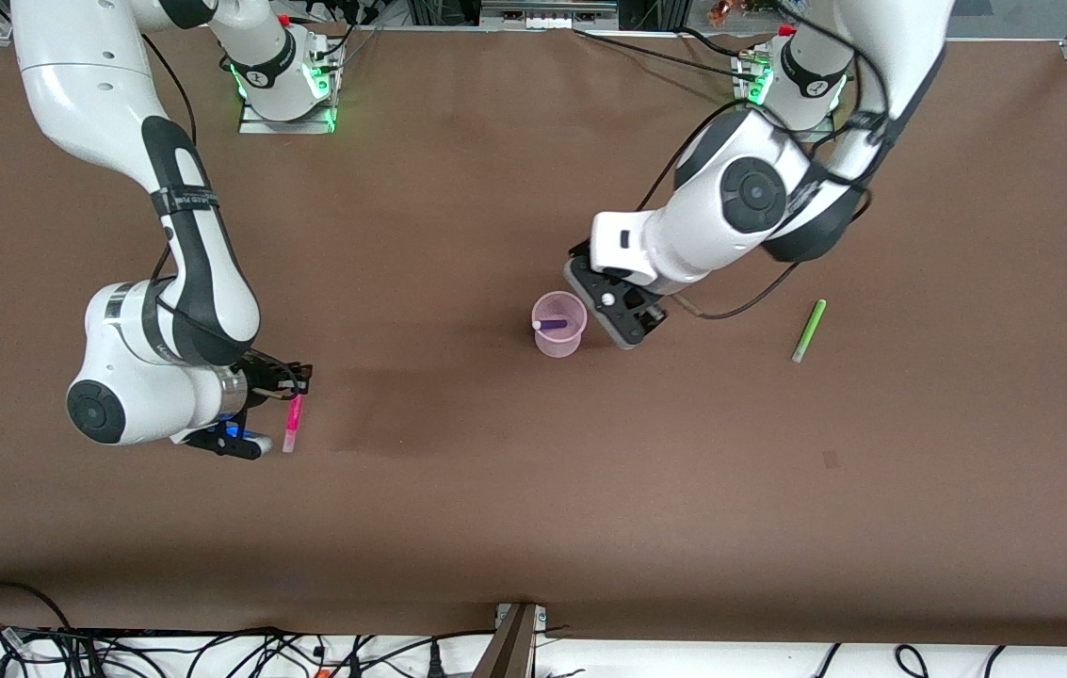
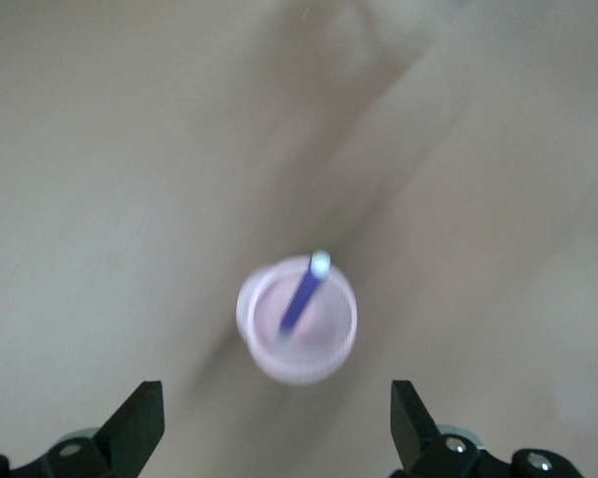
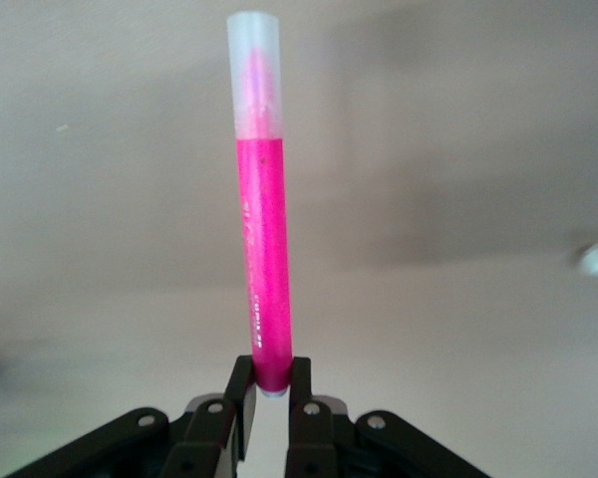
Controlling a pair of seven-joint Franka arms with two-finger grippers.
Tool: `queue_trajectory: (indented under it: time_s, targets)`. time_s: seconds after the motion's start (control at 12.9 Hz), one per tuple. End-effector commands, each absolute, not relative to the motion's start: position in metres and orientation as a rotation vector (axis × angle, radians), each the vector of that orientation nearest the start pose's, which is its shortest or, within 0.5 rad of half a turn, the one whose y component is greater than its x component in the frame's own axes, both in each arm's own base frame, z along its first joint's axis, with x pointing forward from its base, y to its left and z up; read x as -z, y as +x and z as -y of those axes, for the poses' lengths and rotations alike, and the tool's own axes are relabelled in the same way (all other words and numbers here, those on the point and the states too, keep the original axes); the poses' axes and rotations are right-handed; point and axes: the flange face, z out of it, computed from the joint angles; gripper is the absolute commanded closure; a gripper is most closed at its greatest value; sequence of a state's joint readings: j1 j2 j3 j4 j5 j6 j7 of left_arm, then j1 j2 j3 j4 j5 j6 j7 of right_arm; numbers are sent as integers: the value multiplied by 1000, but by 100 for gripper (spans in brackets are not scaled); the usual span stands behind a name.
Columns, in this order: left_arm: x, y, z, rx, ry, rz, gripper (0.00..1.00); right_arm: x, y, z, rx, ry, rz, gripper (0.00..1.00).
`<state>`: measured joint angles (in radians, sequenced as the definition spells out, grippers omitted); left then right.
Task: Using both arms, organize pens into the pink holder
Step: 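Withdraw the left gripper while the right gripper lifts the pink marker toward the cup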
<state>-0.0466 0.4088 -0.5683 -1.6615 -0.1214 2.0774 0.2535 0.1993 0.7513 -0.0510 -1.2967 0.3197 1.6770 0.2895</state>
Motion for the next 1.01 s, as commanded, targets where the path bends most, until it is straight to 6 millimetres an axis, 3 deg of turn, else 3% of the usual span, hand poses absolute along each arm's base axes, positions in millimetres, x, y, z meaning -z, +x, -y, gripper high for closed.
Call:
queue_trajectory:
  time_s: [0.0,0.23,0.39,0.62,0.77,0.93]
  targets:
    - [-445,576,285,-117,-3220,-1102,0,-290,679,-172,-705,-2765,-490,92]
    - [-483,604,186,-234,-3180,-871,0,-304,668,-218,-791,-2664,-671,92]
    - [-514,615,135,-247,-3088,-766,0,-314,656,-254,-867,-2592,-795,92]
    - [-559,605,105,-362,-2974,-693,0,-329,642,-312,-953,-2432,-948,96]
    - [-599,603,65,-291,-2994,-551,0,-331,630,-352,-926,-2424,-981,96]
    - [-619,587,48,-189,-2986,-354,0,-336,616,-393,-895,-2406,-1076,96]
